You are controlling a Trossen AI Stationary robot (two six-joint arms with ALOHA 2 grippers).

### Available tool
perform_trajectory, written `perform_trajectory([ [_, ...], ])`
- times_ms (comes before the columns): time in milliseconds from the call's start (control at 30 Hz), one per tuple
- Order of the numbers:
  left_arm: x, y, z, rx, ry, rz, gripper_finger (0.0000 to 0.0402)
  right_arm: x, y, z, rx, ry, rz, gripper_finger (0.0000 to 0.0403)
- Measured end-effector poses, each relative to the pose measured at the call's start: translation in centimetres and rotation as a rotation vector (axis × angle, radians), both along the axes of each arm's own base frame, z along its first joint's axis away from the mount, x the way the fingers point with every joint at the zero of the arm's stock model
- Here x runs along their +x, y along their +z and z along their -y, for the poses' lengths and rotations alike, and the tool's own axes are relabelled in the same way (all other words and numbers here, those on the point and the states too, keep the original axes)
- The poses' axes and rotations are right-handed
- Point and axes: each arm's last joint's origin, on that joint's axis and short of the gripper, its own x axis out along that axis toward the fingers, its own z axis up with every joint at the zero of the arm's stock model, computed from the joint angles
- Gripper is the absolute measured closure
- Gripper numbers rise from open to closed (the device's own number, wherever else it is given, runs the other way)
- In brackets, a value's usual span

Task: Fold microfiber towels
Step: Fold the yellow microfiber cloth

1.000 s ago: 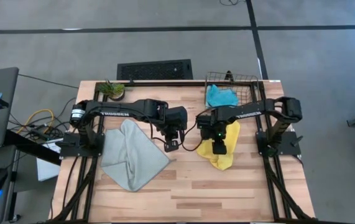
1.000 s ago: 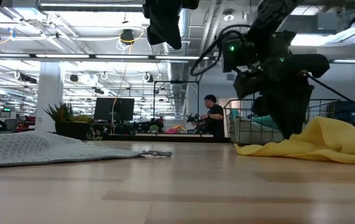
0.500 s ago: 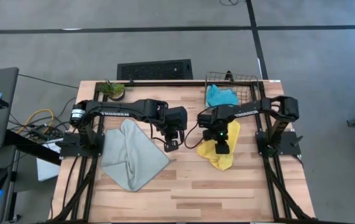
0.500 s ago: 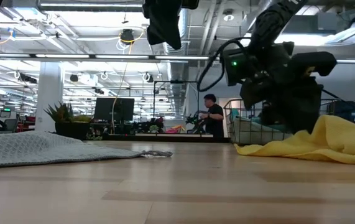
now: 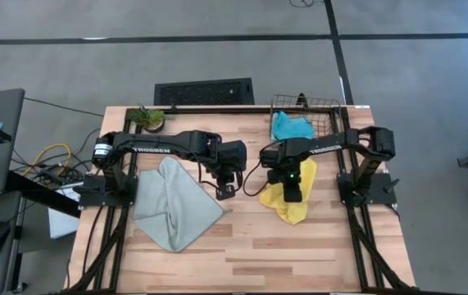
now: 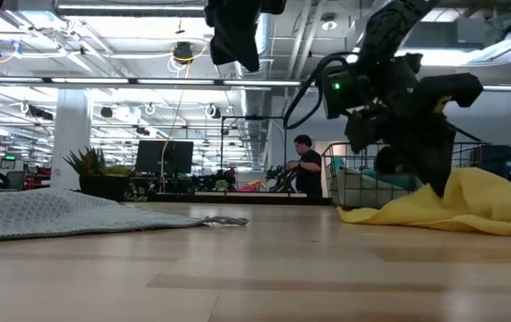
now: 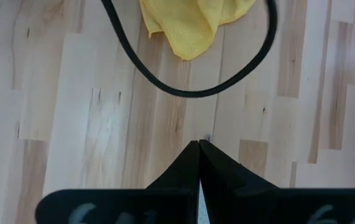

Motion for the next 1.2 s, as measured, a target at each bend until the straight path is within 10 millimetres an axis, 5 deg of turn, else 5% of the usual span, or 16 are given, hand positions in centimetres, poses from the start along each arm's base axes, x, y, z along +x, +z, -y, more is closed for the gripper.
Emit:
perform_trajectory([
  [300, -1.9, 0.1, 0.6, 0.143, 0.119, -0.143, 0.0402, -0.1, 5.8, 0.0, -0.163, 0.011, 0.071, 0.0393],
  [667, -1.1, 1.0, 0.6, 0.205, 0.090, -0.004, 0.0401, -2.5, 15.6, 0.5, -0.342, -0.137, 0.373, 0.0393],
  [933, 0.9, 2.0, 0.7, 0.296, -0.068, 0.220, 0.0402, -4.3, 17.6, -0.1, -0.362, -0.175, 0.440, 0.0398],
  [1200, 1.2, 2.3, -0.3, 0.386, -0.088, 0.248, 0.0399, -4.6, 17.9, -1.3, -0.371, -0.131, 0.453, 0.0397],
])
